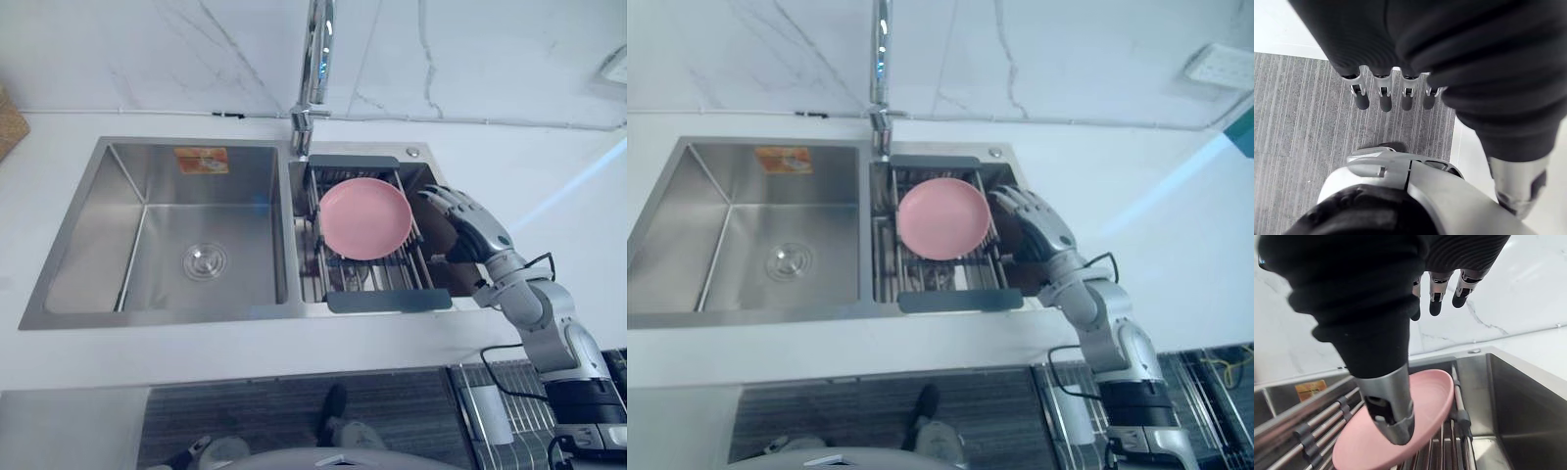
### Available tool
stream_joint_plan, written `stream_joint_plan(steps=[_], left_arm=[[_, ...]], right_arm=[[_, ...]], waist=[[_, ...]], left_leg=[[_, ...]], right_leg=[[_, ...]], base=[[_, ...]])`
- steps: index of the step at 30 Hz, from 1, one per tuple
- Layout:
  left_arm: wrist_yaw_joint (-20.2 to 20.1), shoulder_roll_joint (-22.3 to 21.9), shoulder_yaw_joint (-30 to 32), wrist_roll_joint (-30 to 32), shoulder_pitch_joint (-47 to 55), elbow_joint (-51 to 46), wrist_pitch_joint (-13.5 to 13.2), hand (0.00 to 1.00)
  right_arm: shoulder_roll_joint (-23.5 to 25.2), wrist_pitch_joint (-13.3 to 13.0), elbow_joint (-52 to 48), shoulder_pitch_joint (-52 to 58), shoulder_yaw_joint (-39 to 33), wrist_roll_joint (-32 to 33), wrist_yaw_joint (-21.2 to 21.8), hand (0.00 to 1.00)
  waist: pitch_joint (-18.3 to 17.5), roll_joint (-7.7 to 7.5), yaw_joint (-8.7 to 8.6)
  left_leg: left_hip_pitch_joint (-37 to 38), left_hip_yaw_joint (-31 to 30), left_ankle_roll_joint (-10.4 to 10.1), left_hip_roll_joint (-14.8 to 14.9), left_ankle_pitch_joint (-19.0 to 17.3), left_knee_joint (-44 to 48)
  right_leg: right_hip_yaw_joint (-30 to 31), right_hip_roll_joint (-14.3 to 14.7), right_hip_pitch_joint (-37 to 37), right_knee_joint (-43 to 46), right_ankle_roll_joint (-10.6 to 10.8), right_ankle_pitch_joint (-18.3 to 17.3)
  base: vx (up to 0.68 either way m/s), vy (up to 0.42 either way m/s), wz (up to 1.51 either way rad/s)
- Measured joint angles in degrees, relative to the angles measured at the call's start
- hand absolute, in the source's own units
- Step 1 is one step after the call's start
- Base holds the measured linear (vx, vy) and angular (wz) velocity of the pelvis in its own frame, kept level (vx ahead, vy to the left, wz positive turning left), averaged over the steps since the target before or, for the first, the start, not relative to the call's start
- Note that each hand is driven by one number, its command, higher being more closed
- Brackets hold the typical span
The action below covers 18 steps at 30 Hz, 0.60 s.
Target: Walk over to the sink, pick up the cup, carry it to the dishwasher, place the cup inside the dishwasher, then close the dishwasher door
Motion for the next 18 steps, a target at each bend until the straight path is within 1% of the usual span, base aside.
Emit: stream_joint_plan(steps=[1,2,5,9,11,14,16,18], left_arm=[[-0.02,0.0,0.0,0.0,0.0,-0.04,0.03,0.0],[-0.12,0.0,-0.01,-0.01,-0.01,-0.22,0.09,0.0],[-0.75,0.01,-0.01,-0.03,0.2,-0.72,0.24,0.0],[-1.18,0.0,-0.06,-0.07,0.22,-0.77,0.35,0.0],[-1.26,0.02,-0.57,-0.06,0.21,-0.78,0.39,0.0],[-1.78,0.12,-1.09,-0.05,0.21,-0.86,0.39,0.0],[-1.94,0.16,-1.09,-0.05,0.21,-0.85,0.39,0.0],[-2.02,0.21,-1.08,-0.05,0.22,-0.86,0.4,0.0]], right_arm=[[0.01,-0.2,0.53,-0.1,0.36,-0.76,-0.32,0.0],[0.03,-0.61,2.04,-0.55,0.57,-2.95,-1.33,0.0],[0.0,-0.44,6.53,-2.5,1.09,-7.42,-4.38,0.0],[0.0,-0.66,9.55,-3.26,5.26,-11.71,-9.07,0.0],[0.03,-0.55,10.96,-3.94,6.91,-13.3,-10.3,0.0],[0.05,-0.62,12.41,-4.62,7.14,-16.58,-12.67,0.0],[0.05,-0.53,13.96,-4.93,7.25,-18.53,-13.72,0.0],[0.02,-0.44,15.87,-5.21,8.72,-19.18,-14.07,0.0]], waist=[[-0.01,0.01,0.07],[-0.01,0.03,0.3],[-0.03,0.09,0.52],[-0.14,0.32,0.7],[-0.26,0.53,0.8],[-0.36,0.68,1.06],[-0.35,0.68,1.17],[-0.36,0.67,1.21]], left_leg=[[-0.05,-0.13,0.01,-0.02,0.05,0.0],[-0.1,-0.24,0.04,-0.06,0.09,0.0],[-0.27,-0.99,0.17,-0.28,0.24,0.0],[-0.46,-1.96,0.27,-0.69,0.91,-0.27],[-0.47,-2.57,0.36,-0.83,0.98,-0.27],[-0.56,-3.11,0.61,-1.26,1.59,-0.82],[-0.55,-3.8,0.61,-1.36,1.91,-1.11],[-0.37,-4.36,0.55,-1.25,1.96,-1.18]], right_leg=[[-0.09,-0.02,0.01,0.0,0.0,0.0],[-0.16,-0.05,0.02,0.0,0.0,0.0],[-0.61,-0.27,0.11,-0.03,0.0,0.0],[-1.54,-0.7,0.24,-0.03,0.0,0.0],[-1.72,-0.82,0.42,-0.13,0.0,0.0],[-2.11,-1.24,0.44,-0.24,0.02,0.02],[-2.72,-1.41,0.75,-0.25,0.04,0.02],[-3.03,-1.41,1.3,-0.27,0.16,-0.08]], base=[[-0.01,0.003,0.07],[-0.01,0.004,0.06],[-0.01,0.011,0.08],[-0.01,0.01,0.11],[-0.02,0.007,0.07],[-0.04,0.011,0.11],[-0.04,0.003,0.17],[-0.02,-0.005,0.14]])
